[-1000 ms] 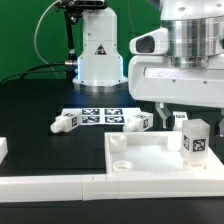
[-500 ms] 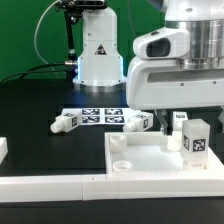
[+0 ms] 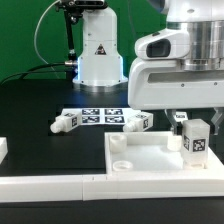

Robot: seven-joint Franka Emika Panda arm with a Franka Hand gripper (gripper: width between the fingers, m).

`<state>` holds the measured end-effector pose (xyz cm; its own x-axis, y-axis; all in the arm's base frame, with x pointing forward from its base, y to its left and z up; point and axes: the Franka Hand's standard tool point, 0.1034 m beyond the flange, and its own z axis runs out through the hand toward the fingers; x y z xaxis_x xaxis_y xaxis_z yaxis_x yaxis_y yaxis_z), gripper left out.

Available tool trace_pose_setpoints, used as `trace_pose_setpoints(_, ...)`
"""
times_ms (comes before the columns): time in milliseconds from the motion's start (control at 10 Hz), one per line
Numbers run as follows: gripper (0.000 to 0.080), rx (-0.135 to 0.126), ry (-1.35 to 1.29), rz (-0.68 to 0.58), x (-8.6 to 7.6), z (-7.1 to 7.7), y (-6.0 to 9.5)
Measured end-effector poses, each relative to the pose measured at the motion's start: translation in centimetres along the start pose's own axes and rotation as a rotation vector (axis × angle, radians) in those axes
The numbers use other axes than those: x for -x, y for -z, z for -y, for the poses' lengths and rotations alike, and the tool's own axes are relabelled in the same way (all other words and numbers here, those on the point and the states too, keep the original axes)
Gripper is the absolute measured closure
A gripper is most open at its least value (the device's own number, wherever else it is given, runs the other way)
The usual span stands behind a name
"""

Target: Assemble one leg

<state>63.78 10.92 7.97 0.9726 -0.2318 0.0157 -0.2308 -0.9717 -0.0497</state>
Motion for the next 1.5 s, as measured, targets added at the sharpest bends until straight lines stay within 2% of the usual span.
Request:
trace_pose_setpoints(300, 0.0515, 0.006, -0.386, -0.002, 0.1, 0.4, -0.1)
trace_pose_setpoints(500, 0.0515, 0.004, -0.738, -0.011, 0.1, 0.6, -0.2)
trace_pose_setpoints(700, 0.0515, -0.046, -1.108, -0.001, -0.1, 0.4, -0.2)
trace_pose_setpoints(800, 0.0515, -0.061, -1.169, 0.014, -0.1, 0.3, -0.2)
trace_pose_setpoints(900, 0.0514, -0.062, -1.19, 0.015, -0.1, 0.3, -0.2)
trace_pose_setpoints(1000, 0.0438, -0.057, -1.126, 0.014, -0.1, 0.3, -0.3)
trace_pose_setpoints(1100, 0.0301, -0.022, -0.995, 0.03, 0.5, 0.2, -0.4)
trace_pose_setpoints(1200, 0.0301, -0.009, -0.774, 0.034, 0.5, 0.2, -0.2)
trace_pose_setpoints(1300, 0.0182, -0.013, -0.598, 0.037, 0.5, 0.3, -0.2)
trace_pose_setpoints(1500, 0.016, -0.008, -0.418, 0.047, 0.9, 0.4, -0.4)
